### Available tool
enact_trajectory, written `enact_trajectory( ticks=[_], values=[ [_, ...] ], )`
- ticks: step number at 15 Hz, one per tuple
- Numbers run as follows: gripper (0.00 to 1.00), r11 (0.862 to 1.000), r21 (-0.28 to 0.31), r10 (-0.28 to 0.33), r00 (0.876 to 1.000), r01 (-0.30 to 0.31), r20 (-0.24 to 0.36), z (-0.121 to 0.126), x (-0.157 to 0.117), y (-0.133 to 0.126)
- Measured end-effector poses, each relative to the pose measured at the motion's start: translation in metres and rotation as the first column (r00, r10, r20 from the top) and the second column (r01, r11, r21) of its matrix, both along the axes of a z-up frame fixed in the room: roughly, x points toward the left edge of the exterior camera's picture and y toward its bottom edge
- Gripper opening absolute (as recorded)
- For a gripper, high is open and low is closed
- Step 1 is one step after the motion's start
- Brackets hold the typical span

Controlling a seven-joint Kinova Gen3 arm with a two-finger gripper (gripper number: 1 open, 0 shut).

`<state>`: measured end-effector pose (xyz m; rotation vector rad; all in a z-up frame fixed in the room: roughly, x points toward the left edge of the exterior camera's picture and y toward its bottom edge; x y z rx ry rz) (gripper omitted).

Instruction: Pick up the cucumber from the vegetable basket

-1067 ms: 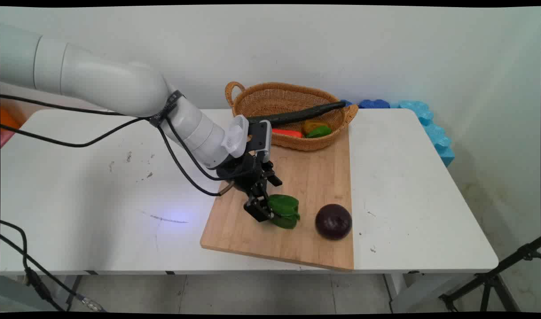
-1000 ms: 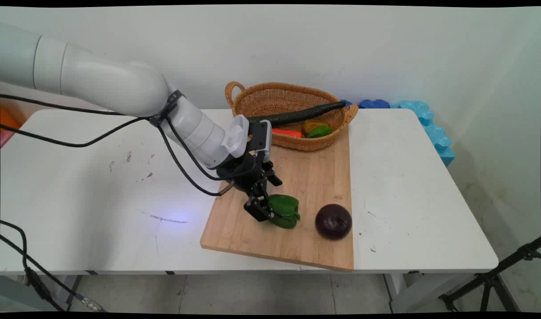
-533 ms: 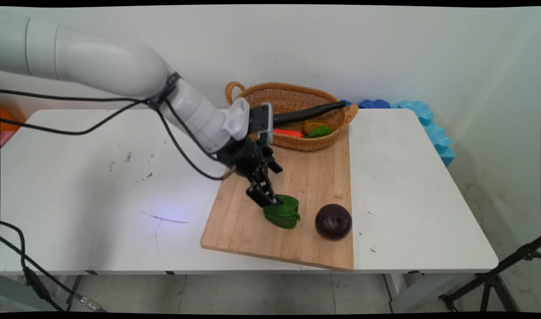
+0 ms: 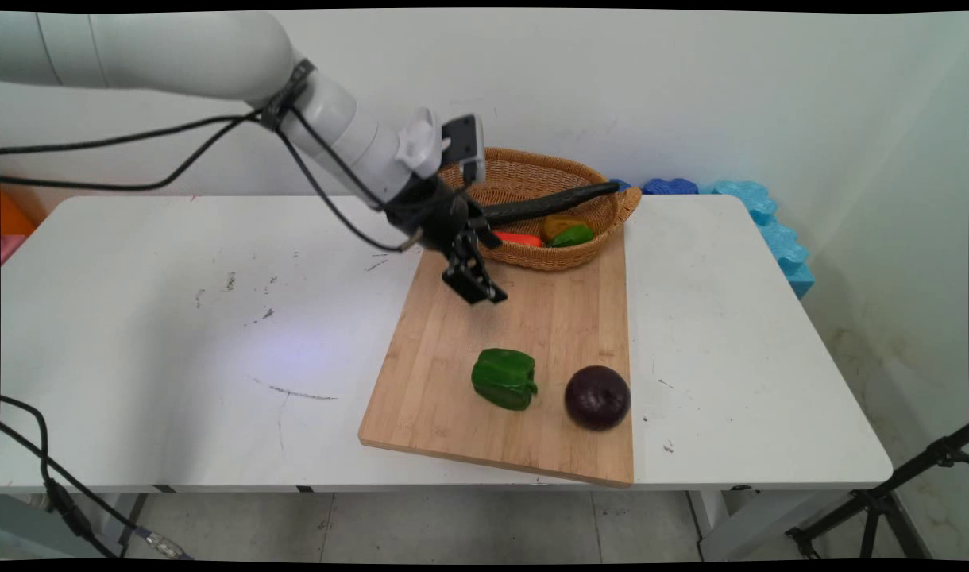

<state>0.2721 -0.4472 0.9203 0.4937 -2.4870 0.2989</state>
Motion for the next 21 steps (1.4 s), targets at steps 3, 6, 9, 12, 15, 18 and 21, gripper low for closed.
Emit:
enact_trajectory(
  ticks=[3, 6, 9, 12, 15, 18, 21],
  values=[
    [1.00, 0.999, -0.025, 0.022, 1.000, -0.022, 0.010, 0.008, 0.011, -0.022],
    [1.00, 0.997, -0.051, 0.052, 0.998, -0.051, 0.021, 0.012, 0.024, -0.050],
    [1.00, 0.994, -0.072, 0.089, 0.996, -0.087, 0.025, 0.010, 0.036, -0.079],
    [1.00, 0.987, -0.085, 0.139, 0.990, -0.137, 0.018, 0.003, 0.045, -0.108],
    [1.00, 0.979, -0.090, 0.184, 0.983, -0.183, 0.007, -0.009, 0.052, -0.136],
    [1.00, 0.973, -0.084, 0.214, 0.977, -0.213, -0.003, -0.024, 0.056, -0.161],
    [1.00, 0.974, -0.075, 0.215, 0.977, -0.215, -0.004, -0.037, 0.056, -0.176]
  ],
)
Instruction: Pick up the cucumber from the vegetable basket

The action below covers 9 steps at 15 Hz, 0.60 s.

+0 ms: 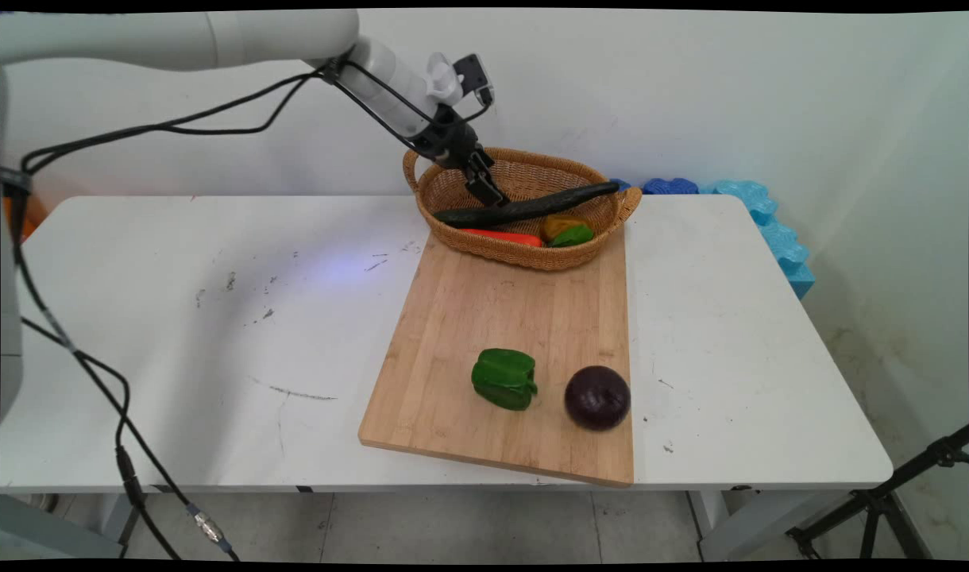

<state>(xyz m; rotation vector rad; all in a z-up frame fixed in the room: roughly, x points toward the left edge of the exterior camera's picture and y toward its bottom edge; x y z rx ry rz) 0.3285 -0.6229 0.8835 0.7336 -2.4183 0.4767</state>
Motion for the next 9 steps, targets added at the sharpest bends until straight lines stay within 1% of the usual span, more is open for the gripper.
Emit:
enact_trajectory(
  ticks=[4, 9],
  values=[
    [1.00, 1.000, 0.019, -0.023, 1.000, 0.023, 0.006, -0.024, -0.002, -0.020],
    [1.00, 0.998, 0.032, -0.045, 0.999, 0.044, 0.015, -0.041, -0.004, -0.034]
  ],
)
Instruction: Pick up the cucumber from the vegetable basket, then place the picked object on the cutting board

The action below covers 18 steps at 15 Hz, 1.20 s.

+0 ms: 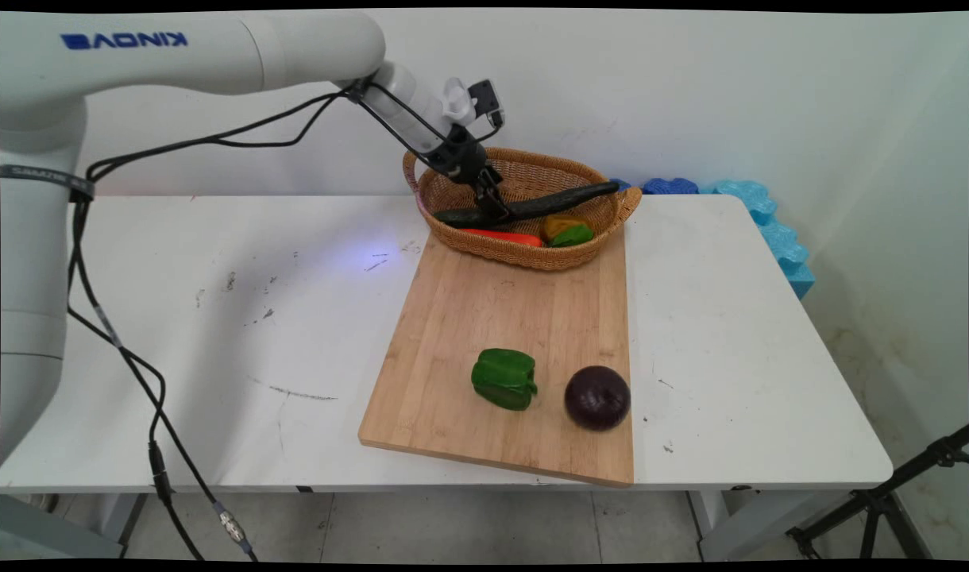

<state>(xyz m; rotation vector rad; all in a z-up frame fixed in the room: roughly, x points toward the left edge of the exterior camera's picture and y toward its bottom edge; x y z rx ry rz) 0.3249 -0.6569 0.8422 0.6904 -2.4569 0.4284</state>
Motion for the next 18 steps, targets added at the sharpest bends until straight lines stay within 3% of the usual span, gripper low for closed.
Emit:
enact_trajectory(
  ticks=[4, 5, 13, 18],
  values=[
    [1.00, 1.000, 0.011, -0.017, 1.000, 0.017, 0.006, -0.011, -0.001, -0.007],
    [0.00, 1.000, 0.013, -0.022, 1.000, 0.021, 0.007, -0.013, -0.002, -0.009],
    [0.00, 0.999, 0.023, -0.042, 0.999, 0.042, -0.003, -0.013, -0.002, -0.013],
    [0.00, 1.000, 0.010, -0.012, 0.999, 0.013, -0.041, 0.014, 0.006, -0.004]
  ],
)
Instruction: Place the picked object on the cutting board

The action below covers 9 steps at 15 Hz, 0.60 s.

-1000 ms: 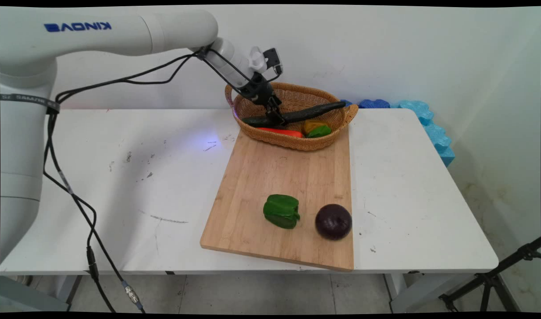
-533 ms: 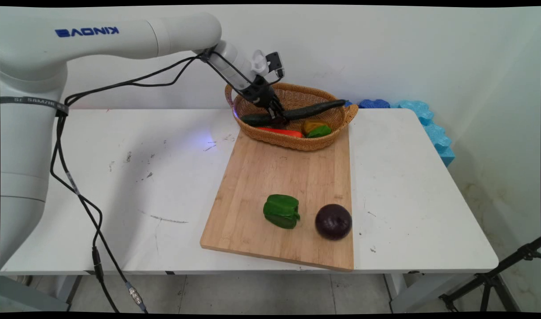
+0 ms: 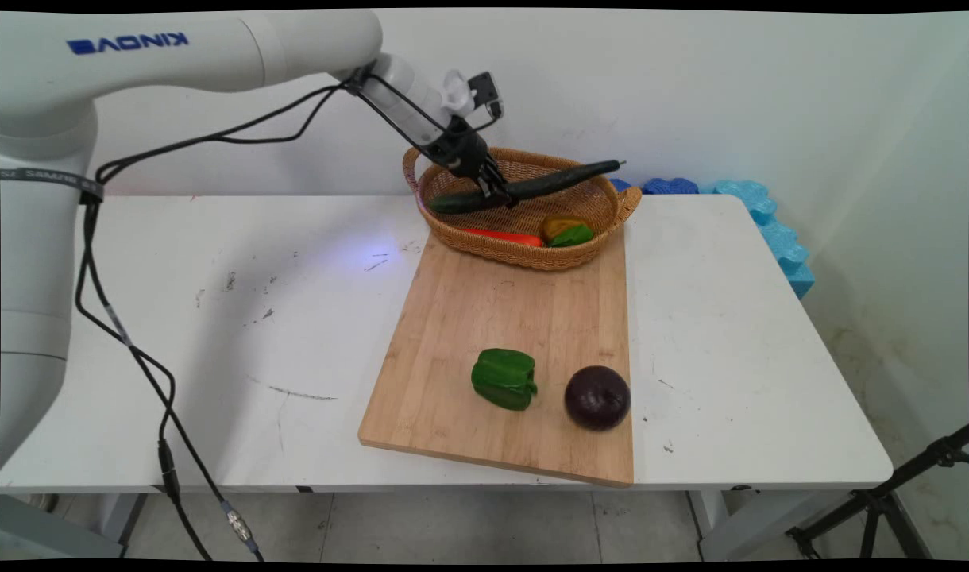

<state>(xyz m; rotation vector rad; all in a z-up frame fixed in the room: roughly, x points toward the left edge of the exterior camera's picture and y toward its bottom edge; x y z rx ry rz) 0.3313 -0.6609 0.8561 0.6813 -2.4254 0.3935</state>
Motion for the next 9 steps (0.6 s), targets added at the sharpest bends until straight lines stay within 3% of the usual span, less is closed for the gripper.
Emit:
enact_trajectory(
  ticks=[9],
  values=[
    [0.00, 0.999, -0.037, -0.004, 0.997, 0.001, -0.074, 0.065, 0.010, 0.046]
  ],
)
